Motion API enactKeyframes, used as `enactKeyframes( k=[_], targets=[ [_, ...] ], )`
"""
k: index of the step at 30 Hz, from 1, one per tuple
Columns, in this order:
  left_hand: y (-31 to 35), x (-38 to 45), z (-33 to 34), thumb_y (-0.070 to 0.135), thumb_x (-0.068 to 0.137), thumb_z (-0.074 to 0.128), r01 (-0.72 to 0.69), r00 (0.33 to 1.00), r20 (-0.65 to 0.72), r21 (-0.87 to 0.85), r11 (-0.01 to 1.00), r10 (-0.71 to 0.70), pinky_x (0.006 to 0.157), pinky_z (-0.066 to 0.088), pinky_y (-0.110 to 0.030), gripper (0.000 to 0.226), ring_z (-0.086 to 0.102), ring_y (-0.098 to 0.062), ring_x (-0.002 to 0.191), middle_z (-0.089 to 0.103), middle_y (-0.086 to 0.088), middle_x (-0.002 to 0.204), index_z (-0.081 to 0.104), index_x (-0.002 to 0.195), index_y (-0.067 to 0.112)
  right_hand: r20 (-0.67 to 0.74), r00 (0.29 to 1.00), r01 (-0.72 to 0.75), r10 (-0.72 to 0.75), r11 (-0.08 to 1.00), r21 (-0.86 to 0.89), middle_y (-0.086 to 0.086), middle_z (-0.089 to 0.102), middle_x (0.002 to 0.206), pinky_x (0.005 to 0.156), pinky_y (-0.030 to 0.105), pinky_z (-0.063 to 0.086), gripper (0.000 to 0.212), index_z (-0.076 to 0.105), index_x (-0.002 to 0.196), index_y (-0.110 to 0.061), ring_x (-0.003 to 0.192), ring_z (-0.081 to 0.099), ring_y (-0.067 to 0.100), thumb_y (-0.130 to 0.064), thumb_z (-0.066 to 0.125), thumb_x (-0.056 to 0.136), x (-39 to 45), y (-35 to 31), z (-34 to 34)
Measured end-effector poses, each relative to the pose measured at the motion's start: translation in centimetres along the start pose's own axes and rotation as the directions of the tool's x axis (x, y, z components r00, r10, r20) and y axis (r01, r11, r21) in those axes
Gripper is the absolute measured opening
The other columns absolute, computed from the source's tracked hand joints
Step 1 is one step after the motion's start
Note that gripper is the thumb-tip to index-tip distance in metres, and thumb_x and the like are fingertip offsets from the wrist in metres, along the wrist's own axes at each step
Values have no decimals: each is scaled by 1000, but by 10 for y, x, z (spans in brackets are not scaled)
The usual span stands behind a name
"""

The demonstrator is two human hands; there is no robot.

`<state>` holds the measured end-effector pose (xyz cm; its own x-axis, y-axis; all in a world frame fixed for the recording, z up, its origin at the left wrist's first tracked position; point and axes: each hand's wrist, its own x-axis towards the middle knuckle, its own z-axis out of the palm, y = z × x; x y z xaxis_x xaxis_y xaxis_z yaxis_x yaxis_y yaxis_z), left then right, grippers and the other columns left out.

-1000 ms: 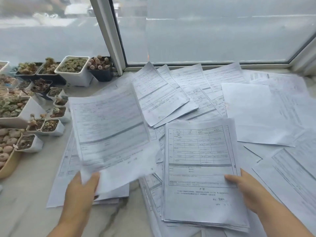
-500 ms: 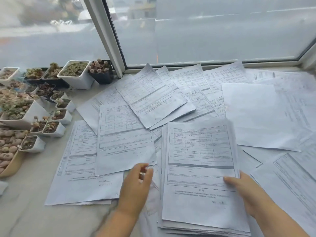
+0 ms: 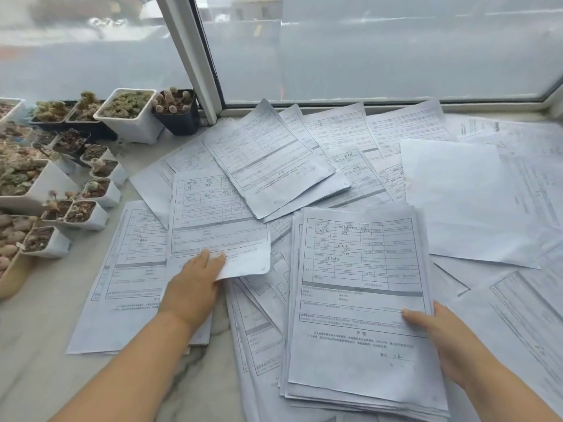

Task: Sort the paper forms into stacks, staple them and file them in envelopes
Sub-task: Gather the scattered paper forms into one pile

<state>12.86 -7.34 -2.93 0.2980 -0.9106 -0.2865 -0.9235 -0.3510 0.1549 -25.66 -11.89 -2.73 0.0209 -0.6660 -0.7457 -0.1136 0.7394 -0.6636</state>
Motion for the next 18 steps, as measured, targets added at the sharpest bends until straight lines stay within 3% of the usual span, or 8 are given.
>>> enactKeyframes(
  k=[3,5,7,9,10,15,18],
  targets=[
    [-2,-9,-11,15,100,43,40,979,-183,-274,961,-93,103,37,-37,45,47,-26,130,48,-1,146,45,143,25,13,1000,10,-9,1000,-2,14,74,102,88,49,54,25,65,115,-9,94,71,35,-1,52,95,-3,-5,2],
    [5,-25,-21,15,101,43,25,921,-335,-459,888,-199,99,40,-36,41,51,-28,125,55,-5,139,49,141,21,14,1000,11,-11,1000,3,12,75,101,81,44,56,25,65,113,-11,92,72,32,0,51,95,-4,-6,2],
    [23,-47,-27,13,101,42,-66,866,-443,-560,825,-231,101,36,-19,41,48,-15,129,54,-2,139,48,141,19,19,1000,10,-10,1000,5,13,75,102,83,45,56,25,65,114,-10,93,72,32,0,51,95,-5,-7,1],
    [52,-70,-22,16,98,42,-222,859,-503,-534,816,-96,102,25,-2,45,38,7,131,48,6,142,46,143,22,21,1000,-4,3,1000,11,13,75,102,88,48,55,25,65,114,-10,96,71,33,-1,51,95,-6,-9,1],
    [68,-80,-15,18,94,40,-297,867,-498,-502,812,10,103,23,0,50,34,10,132,45,7,143,42,144,24,21,1000,-13,13,1000,12,12,75,102,90,49,54,24,65,113,-10,96,71,33,-2,51,95,-6,-10,1],
    [146,-111,45,9,83,38,-537,841,-310,-376,755,444,109,33,-32,61,39,-19,137,42,-8,149,40,144,15,65,998,-13,14,1000,-20,9,75,105,87,44,55,28,66,116,-12,97,71,29,-2,52,94,-11,-16,1],
    [173,-116,69,6,74,35,-624,781,-131,-208,753,611,111,24,-37,66,46,-22,130,49,-8,143,42,138,15,80,997,-4,3,1000,8,9,75,104,87,40,55,22,70,111,-11,95,72,24,-13,56,94,-13,-19,2]
  ],
)
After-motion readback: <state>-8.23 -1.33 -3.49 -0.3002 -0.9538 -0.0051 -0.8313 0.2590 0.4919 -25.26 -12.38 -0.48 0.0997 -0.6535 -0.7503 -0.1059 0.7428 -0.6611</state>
